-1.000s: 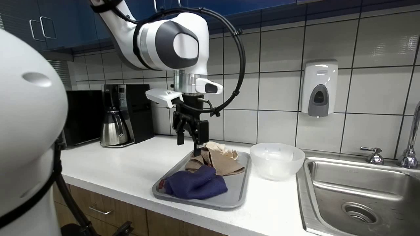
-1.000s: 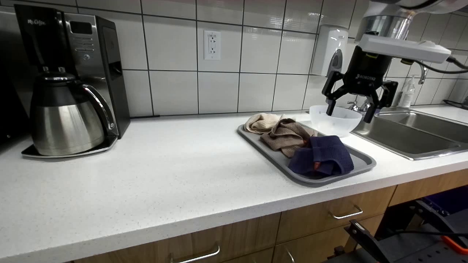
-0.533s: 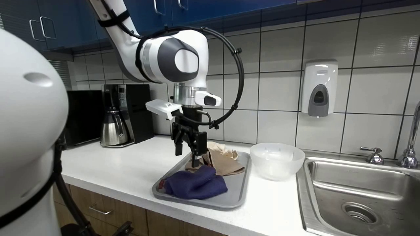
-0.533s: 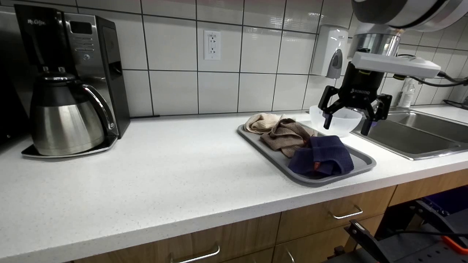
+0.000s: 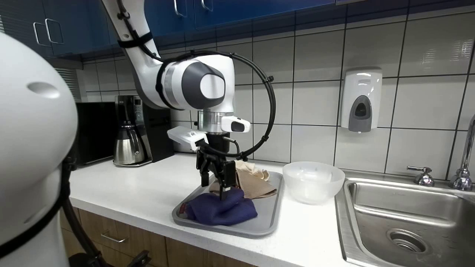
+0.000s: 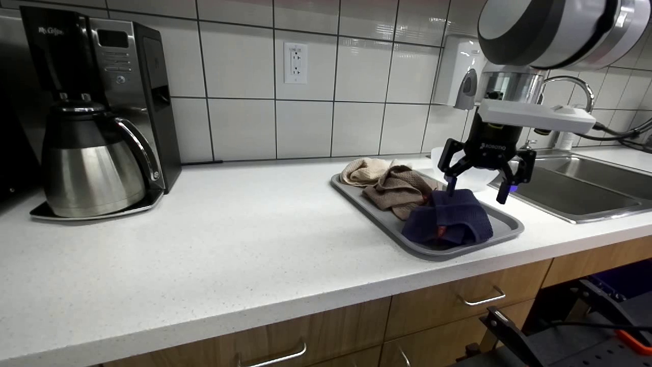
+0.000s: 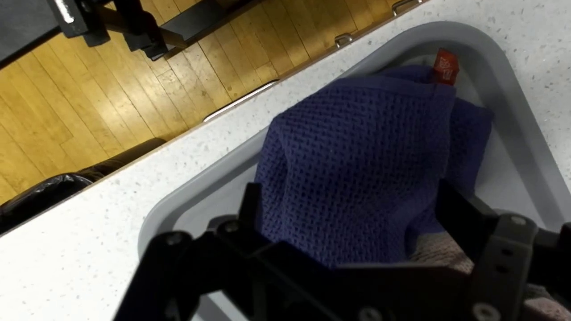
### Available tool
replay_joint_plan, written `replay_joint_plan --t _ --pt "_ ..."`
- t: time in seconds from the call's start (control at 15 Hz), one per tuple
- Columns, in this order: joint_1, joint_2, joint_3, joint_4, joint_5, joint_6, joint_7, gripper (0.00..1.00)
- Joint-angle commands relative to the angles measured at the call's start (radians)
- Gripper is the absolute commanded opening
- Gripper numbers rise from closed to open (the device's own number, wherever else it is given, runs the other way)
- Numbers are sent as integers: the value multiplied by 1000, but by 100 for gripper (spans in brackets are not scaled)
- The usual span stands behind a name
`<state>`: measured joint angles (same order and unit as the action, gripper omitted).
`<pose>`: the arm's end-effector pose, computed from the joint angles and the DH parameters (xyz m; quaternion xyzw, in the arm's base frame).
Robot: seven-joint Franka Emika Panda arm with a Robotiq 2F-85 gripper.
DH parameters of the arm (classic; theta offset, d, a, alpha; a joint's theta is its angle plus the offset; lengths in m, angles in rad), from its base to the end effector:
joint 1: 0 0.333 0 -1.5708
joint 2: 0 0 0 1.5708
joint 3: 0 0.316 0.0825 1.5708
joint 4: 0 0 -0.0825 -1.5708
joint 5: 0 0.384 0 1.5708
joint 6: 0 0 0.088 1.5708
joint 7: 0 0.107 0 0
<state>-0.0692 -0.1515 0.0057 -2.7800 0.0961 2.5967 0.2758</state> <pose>0.3778 -0.0260 0.2540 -0.9774 0.2095 0.0183 0.0220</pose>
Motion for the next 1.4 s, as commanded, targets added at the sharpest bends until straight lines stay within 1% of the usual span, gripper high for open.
replay_joint_plan --t 0.0,0.53,1.13,1.2,1.27,1.33 --pt "-2 46 9 1 -43 56 64 100" --pt "4 132 -7 1 -103 144 114 100" --pt "17 197 -34 1 -109 207 109 100" --pt "19 200 -37 1 -103 210 105 98" --pt "20 203 -37 2 -90 210 94 74" --pt "21 205 -38 2 -84 209 89 73"
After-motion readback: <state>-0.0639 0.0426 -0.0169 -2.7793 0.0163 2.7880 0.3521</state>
